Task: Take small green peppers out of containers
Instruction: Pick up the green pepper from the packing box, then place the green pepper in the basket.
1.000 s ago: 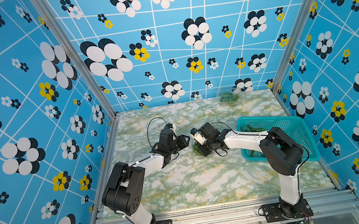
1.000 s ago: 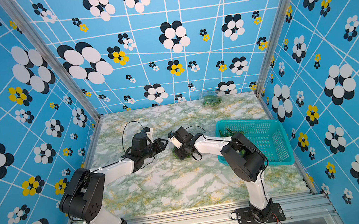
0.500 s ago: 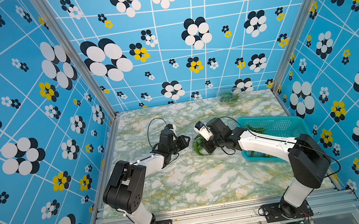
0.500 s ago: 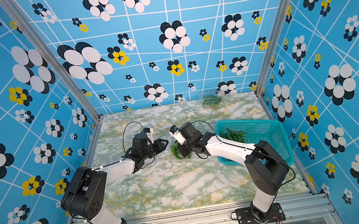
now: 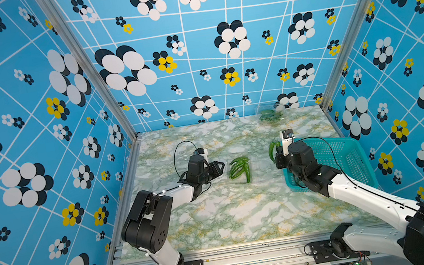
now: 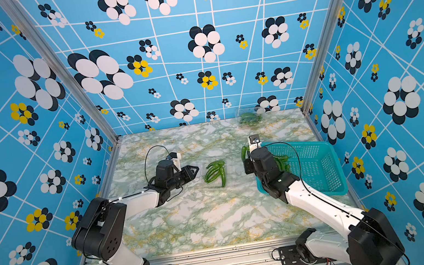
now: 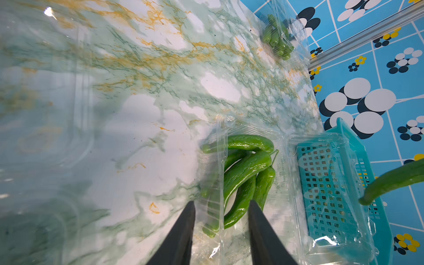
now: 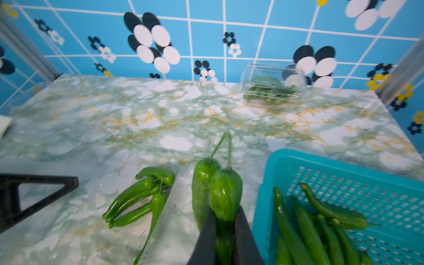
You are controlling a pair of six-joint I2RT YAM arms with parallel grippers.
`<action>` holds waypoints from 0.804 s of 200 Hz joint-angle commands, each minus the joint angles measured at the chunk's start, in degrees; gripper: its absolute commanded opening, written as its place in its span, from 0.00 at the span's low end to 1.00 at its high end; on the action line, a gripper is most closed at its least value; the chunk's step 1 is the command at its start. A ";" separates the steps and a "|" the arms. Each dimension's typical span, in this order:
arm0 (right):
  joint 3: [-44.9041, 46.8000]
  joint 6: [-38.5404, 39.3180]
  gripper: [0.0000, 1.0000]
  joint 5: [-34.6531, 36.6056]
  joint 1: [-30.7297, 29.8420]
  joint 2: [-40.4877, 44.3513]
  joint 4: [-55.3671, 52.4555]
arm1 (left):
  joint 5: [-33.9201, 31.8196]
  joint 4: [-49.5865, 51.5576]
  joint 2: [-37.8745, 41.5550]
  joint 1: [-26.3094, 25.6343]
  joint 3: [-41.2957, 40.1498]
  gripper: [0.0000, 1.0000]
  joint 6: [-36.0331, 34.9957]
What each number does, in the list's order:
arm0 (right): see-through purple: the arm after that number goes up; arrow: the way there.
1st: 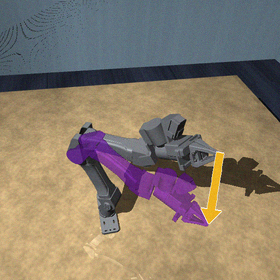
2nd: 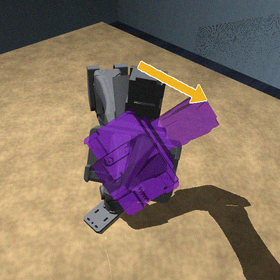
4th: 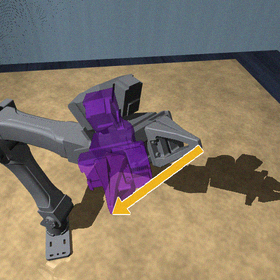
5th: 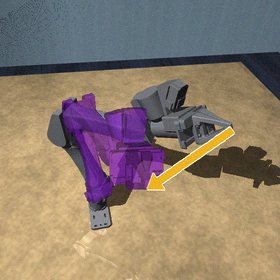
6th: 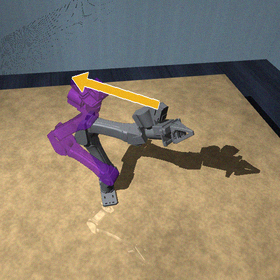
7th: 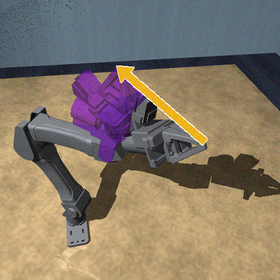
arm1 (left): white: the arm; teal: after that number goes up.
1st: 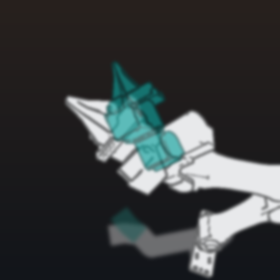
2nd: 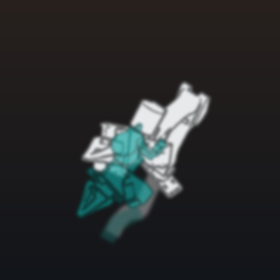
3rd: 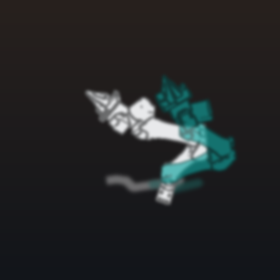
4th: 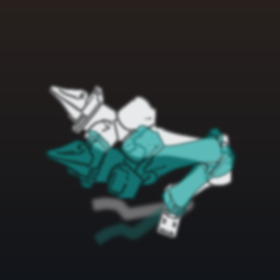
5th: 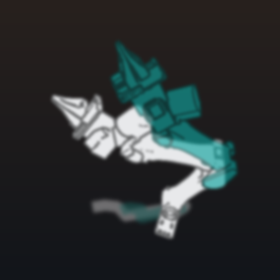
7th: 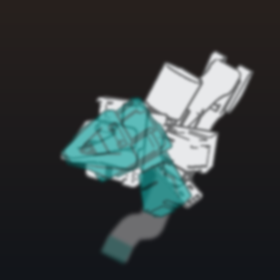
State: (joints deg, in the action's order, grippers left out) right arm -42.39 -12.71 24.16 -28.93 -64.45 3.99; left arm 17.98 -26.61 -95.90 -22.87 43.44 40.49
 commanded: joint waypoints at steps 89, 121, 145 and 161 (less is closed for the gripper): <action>-4.29 -16.00 0.03 6.04 13.81 -8.58 -16.58 | 2.06 -1.06 2.27 0.20 -0.98 0.40 -1.48; -7.57 -16.95 0.30 3.17 13.95 -12.98 -20.55 | 1.24 -0.34 3.38 -0.03 -1.17 0.41 -2.47; -8.44 -15.95 0.47 2.26 13.96 -12.47 -21.25 | -0.57 0.78 3.93 -0.27 -1.17 0.41 -4.13; -7.11 -14.06 0.48 -0.57 13.84 -9.83 -18.27 | -2.52 1.88 4.55 -0.63 -1.16 0.41 -5.75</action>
State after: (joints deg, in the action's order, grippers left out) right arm -49.25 -28.27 27.20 -15.22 -77.45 -14.68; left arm 18.20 -26.68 -93.30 -22.96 43.16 38.30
